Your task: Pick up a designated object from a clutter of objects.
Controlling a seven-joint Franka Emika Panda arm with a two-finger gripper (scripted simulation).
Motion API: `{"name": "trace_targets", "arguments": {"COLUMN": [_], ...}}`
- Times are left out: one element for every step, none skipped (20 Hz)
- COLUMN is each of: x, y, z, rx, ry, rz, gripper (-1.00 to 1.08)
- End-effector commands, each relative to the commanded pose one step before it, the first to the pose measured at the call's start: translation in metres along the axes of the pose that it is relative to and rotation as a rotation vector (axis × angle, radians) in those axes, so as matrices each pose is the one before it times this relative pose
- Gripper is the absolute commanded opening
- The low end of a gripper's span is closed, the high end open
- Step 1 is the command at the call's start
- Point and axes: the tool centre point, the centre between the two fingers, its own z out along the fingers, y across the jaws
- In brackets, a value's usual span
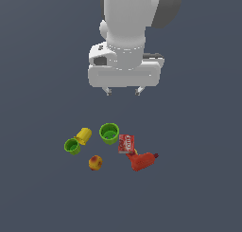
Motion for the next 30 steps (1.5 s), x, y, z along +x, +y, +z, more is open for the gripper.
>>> {"name": "trace_targets", "arguments": {"x": [0.0,0.00019,0.0005,0.00084,0.00109,0.00086,0.0005,0.00018,-0.00022,-0.00008,0.0,0.00003,0.00004,0.00004,0.00003,0.00003,0.00003,0.00003,0.00003,0.00003,0.00001,-0.00001,-0.00003,-0.00006,-0.0001,-0.00014,-0.00018,-0.00024,-0.0003,-0.00036], "y": [0.00001,0.0001,0.00062,0.00085,0.00113,0.00092,0.00052,-0.00009,0.00029,-0.00068,0.00031,0.00009,0.00012,0.0002,0.00033,0.00039,0.00047,0.00051,0.0006,0.00066,0.00072,0.00077,0.00083,0.00086,0.00091,0.00094,0.00096,0.00096,0.00095,0.00093], "z": [0.0,-0.00002,-0.0001,-0.00012,-0.00013,-0.00004,0.00004,0.00014,-0.00013,-0.00023,-0.00014,0.00016,0.00045,0.00072,0.001,0.00127,0.0015,0.00173,0.002,0.00225,0.00251,0.00277,0.00304,0.00333,0.00361,0.0039,0.00419,0.00448,0.00476,0.00505], "rx": [0.0,0.00033,0.00114,0.00176,0.00222,0.00166,0.00085,0.0,0.0,0.0,0.00039,-0.0002,-0.00069,-0.00114,-0.00156,-0.00199,-0.00235,-0.00268,-0.00306,-0.00341,-0.00378,-0.00412,-0.00447,-0.00482,-0.00515,-0.00546,-0.00574,-0.006,-0.00623,-0.00641], "ry": [0.0,0.00021,0.00068,0.00104,0.00133,0.00101,0.00055,0.0,0.0,0.0,0.00008,-0.00005,-0.00022,-0.00038,-0.00053,-0.00069,-0.00083,-0.00098,-0.00114,-0.00132,-0.00152,-0.00172,-0.00195,-0.0022,-0.00246,-0.00275,-0.00304,-0.00336,-0.00369,-0.00403], "rz": [0.0,0.00113,0.00374,0.00575,0.00724,0.0054,0.00275,0.0,0.0,0.0,0.00132,-0.00066,-0.00228,-0.00378,-0.00523,-0.00668,-0.00793,-0.00916,-0.01053,-0.01188,-0.01334,-0.01475,-0.01626,-0.01789,-0.01949,-0.02115,-0.02283,-0.02454,-0.02627,-0.02802], "gripper": [0.28,0.28,0.28,0.28,0.28,0.28,0.28,0.28,0.28,0.28,0.28,0.28,0.28,0.28,0.28,0.28,0.28,0.28,0.28,0.28,0.28,0.28,0.28,0.28,0.28,0.28,0.28,0.28,0.28,0.28]}}
